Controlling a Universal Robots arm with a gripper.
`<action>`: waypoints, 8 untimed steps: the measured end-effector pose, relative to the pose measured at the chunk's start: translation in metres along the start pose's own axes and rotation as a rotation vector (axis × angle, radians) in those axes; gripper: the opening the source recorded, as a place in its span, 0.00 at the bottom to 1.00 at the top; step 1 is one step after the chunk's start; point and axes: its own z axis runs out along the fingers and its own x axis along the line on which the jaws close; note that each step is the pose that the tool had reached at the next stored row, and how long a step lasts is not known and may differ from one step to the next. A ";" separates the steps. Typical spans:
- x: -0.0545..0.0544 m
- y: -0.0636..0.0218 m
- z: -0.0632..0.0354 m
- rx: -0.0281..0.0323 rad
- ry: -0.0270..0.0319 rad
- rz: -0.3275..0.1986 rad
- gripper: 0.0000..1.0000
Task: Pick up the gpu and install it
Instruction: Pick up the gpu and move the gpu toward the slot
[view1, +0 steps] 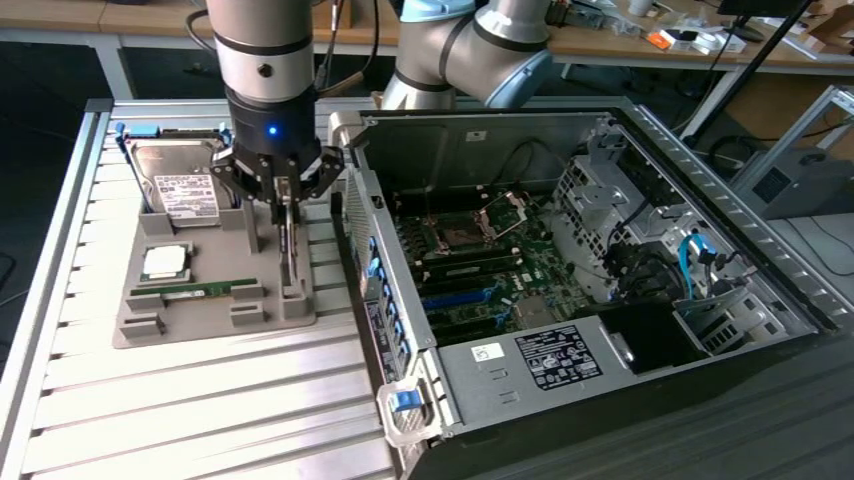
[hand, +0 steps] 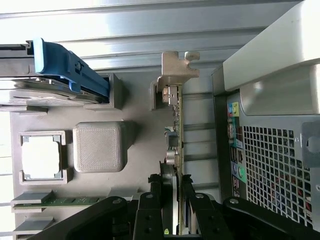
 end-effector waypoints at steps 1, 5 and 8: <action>0.000 0.0000 -0.0003 0.0000 0.0000 0.000 0.27; 0.000 0.0001 -0.0013 0.0000 0.0000 0.000 0.27; 0.000 0.0001 -0.0019 0.0000 0.0000 0.000 0.27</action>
